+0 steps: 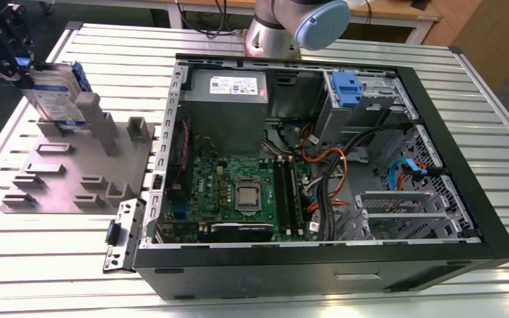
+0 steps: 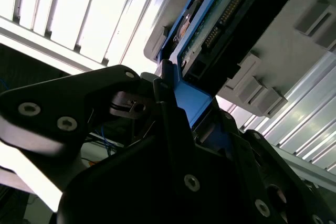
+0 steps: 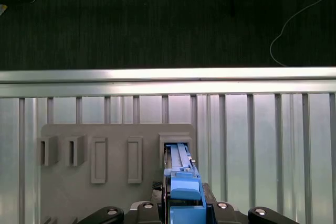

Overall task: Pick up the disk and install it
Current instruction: 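Pick up the disk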

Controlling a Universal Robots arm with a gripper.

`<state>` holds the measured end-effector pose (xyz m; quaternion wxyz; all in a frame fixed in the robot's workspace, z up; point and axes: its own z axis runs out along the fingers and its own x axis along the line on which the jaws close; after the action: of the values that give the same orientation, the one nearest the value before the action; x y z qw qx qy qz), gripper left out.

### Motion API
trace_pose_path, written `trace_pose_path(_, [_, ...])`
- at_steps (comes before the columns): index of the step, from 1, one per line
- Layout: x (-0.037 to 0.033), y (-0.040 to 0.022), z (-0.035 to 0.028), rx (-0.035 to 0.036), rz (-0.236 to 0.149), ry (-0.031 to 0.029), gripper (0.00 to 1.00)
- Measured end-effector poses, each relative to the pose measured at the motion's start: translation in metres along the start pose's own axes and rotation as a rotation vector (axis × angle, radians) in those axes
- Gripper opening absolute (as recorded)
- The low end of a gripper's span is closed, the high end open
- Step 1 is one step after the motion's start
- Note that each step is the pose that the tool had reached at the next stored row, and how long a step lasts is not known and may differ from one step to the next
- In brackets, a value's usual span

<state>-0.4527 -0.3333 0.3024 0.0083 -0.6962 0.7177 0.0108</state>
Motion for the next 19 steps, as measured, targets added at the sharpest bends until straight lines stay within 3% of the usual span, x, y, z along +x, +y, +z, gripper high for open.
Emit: trace_pose_path(19, [-0.0002, 0.0, -0.0056, 0.0, 0.0, 0.0, 0.37])
